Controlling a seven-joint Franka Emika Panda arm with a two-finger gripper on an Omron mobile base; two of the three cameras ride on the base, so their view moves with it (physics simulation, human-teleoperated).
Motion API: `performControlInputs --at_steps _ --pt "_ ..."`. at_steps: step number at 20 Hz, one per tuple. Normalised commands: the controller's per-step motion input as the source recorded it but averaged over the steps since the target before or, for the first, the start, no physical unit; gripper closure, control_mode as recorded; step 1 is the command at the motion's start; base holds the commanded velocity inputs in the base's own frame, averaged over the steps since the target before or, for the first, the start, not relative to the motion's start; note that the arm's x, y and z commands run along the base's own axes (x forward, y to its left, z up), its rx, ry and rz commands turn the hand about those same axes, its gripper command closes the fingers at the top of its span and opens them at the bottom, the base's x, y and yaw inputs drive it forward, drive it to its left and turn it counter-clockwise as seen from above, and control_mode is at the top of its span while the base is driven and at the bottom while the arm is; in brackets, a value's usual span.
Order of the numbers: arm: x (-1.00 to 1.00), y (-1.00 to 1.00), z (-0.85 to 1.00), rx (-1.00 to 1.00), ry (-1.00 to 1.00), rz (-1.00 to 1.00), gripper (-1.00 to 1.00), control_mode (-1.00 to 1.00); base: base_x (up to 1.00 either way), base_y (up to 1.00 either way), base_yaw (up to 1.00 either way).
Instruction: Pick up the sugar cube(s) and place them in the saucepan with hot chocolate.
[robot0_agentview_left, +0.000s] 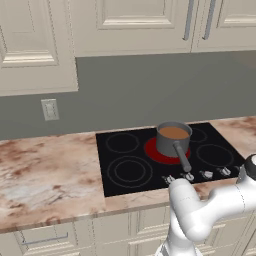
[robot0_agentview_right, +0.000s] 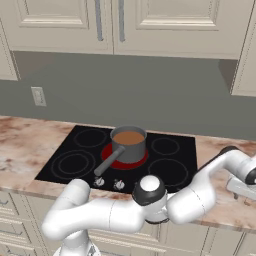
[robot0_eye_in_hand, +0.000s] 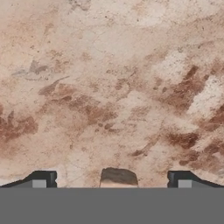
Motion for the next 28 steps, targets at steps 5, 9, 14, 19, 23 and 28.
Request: performControlInputs --at_steps 5,9,14,19,23,28 --pt "0.00 0.09 -0.11 0.00 0.06 0.00 1.00 -1.00 0.00 0.00 0.00" --pt "0.00 0.02 -0.09 0.00 0.07 0.00 1.00 -1.00 0.00 0.00 0.00" --pt "0.00 0.03 -0.09 0.00 0.09 0.00 1.00 -1.00 0.00 0.00 0.00" --pt "-0.02 0.01 -0.05 0.00 0.01 0.00 1.00 -1.00 0.00 0.00 0.00" --pt "-0.17 0.00 0.19 0.03 -0.23 0.00 1.00 -1.00 0.00 0.00 0.00" --pt "-0.15 0.15 0.63 0.07 -0.30 0.00 1.00 -1.00 0.00 0.00 0.00"
